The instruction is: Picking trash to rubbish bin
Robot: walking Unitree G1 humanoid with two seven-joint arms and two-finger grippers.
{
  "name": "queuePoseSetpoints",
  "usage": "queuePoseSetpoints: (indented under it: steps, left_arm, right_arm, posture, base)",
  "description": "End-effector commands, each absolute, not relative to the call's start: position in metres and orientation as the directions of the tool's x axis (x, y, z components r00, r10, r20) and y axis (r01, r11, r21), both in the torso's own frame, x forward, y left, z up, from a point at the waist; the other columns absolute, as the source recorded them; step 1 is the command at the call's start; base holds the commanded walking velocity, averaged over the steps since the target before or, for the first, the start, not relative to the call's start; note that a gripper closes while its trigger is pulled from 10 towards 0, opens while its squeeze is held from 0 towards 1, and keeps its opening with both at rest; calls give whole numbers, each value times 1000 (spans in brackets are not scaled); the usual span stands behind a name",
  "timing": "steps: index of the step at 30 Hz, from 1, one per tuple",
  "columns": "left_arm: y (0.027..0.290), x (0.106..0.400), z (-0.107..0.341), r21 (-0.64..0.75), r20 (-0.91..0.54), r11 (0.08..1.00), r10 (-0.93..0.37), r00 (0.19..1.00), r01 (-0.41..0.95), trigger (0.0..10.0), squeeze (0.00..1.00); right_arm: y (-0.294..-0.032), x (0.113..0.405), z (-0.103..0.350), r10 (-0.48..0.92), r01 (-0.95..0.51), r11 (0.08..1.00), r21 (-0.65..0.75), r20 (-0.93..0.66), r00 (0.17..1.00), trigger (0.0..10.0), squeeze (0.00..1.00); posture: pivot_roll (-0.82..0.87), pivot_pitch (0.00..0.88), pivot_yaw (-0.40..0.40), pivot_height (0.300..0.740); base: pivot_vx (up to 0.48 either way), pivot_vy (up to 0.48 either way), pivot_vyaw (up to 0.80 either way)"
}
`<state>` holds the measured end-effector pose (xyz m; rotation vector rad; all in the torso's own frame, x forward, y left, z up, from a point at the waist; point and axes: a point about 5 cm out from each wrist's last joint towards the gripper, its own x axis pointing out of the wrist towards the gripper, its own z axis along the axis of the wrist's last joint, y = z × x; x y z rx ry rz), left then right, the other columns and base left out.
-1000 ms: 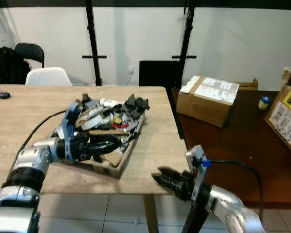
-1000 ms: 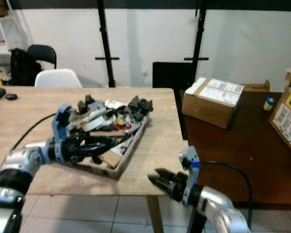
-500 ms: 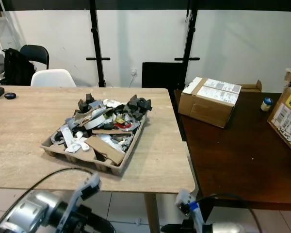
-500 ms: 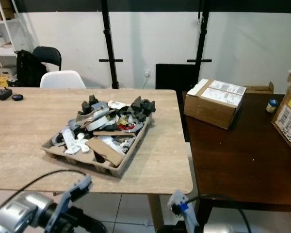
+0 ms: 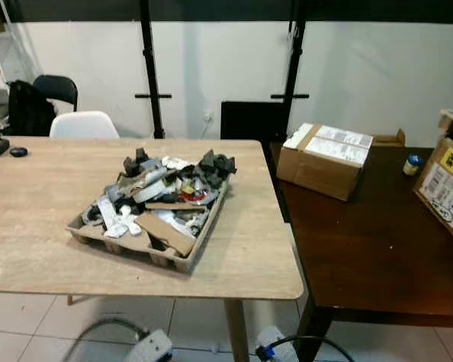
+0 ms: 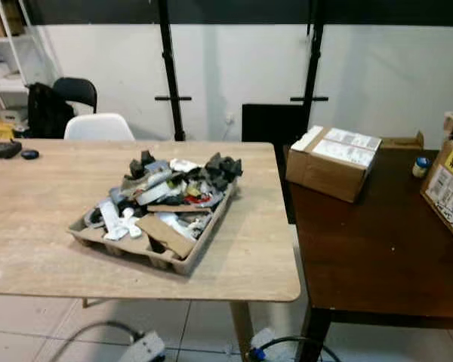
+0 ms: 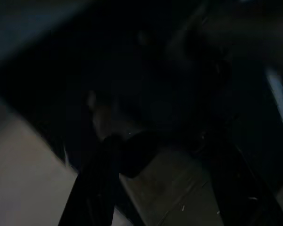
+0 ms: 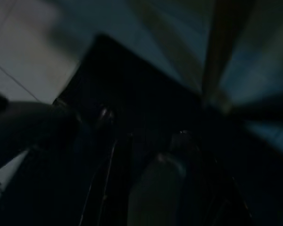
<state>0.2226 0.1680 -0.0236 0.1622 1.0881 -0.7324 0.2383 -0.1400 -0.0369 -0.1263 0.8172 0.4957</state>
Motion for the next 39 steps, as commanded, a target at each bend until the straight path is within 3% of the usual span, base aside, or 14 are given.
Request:
queuePoseSetpoints:
  steps: [1,4,5,6,7,8,11,17,21,26,29,34,39]
  left_arm:
    - [184,220,-31,-181,-880,840,-371,297,512,0,0]
    - [192,225,-38,-45,-845,902,-263,466,429,0,0]
    - [192,225,-38,-45,-845,902,-263,466,429,0,0]
    - [195,227,-39,18,-819,915,-217,531,402,2471,0]
    - [198,227,-41,39,-806,935,-179,564,352,7412,0]
    - [199,227,-42,33,-797,952,-159,582,306,10000,0]
    - [201,230,-43,-16,-757,984,-127,641,176,10000,0]
    - [199,221,-54,-51,-772,997,-81,630,66,10000,0]
    - [199,212,-62,45,-810,989,-45,584,139,10000,0]
    - [197,210,-65,38,-815,988,-54,577,147,10000,0]
    - [197,212,-64,119,-800,975,-19,599,190,10000,0]
    - [196,213,-63,114,-789,973,-35,613,202,10000,0]
    - [191,222,-58,127,-732,979,-17,681,160,10000,0]
  right_arm:
    - [-151,229,-47,296,-386,920,61,-752,589,10000,0]
    - [-160,223,-54,173,-217,975,42,-753,634,10000,0]
    - [-160,223,-54,173,-217,975,42,-753,634,10000,0]
    - [-165,219,-58,129,-164,986,30,-763,633,10000,0]
    - [-169,215,-62,92,-129,992,14,-774,626,10000,0]
    - [-172,211,-65,68,-105,994,3,-782,620,10000,0]
    - [-180,205,-70,13,-28,1000,-5,-795,607,10000,0]
    - [-185,201,-74,-30,56,998,5,-802,596,10000,0]
    - [-189,197,-75,-43,45,999,-20,-802,596,10000,0]
    - [-191,192,-78,-68,67,997,-36,-816,574,10000,0]
    - [-191,189,-80,-56,70,997,-20,-822,566,10000,0]
    - [-190,186,-82,-54,72,997,-16,-826,561,10000,0]
    - [-190,180,-85,-45,69,998,-9,-838,543,10000,0]
  posture:
    - [-73,151,11,740]
    - [-76,146,5,740]
    - [-76,146,5,740]
    - [-74,144,2,740]
    - [-72,142,-1,740]
    - [-72,141,-3,740]
    - [-72,136,-6,740]
    - [-82,128,-1,740]
    - [-77,115,-12,740]
    - [-79,131,-9,740]
    - [-76,133,-15,740]
    - [-78,134,-16,740]
    - [-75,129,-6,740]
  base:
    - [0,0,0]
    - [0,0,0]
    - [0,0,0]
    - [0,0,0]
    - [0,0,0]
    - [0,0,0]
    - [0,0,0]
    - [0,0,0]
    - [0,0,0]
    - [0,0,0]
    - [0,0,0]
    - [0,0,0]
    - [0,0,-421]
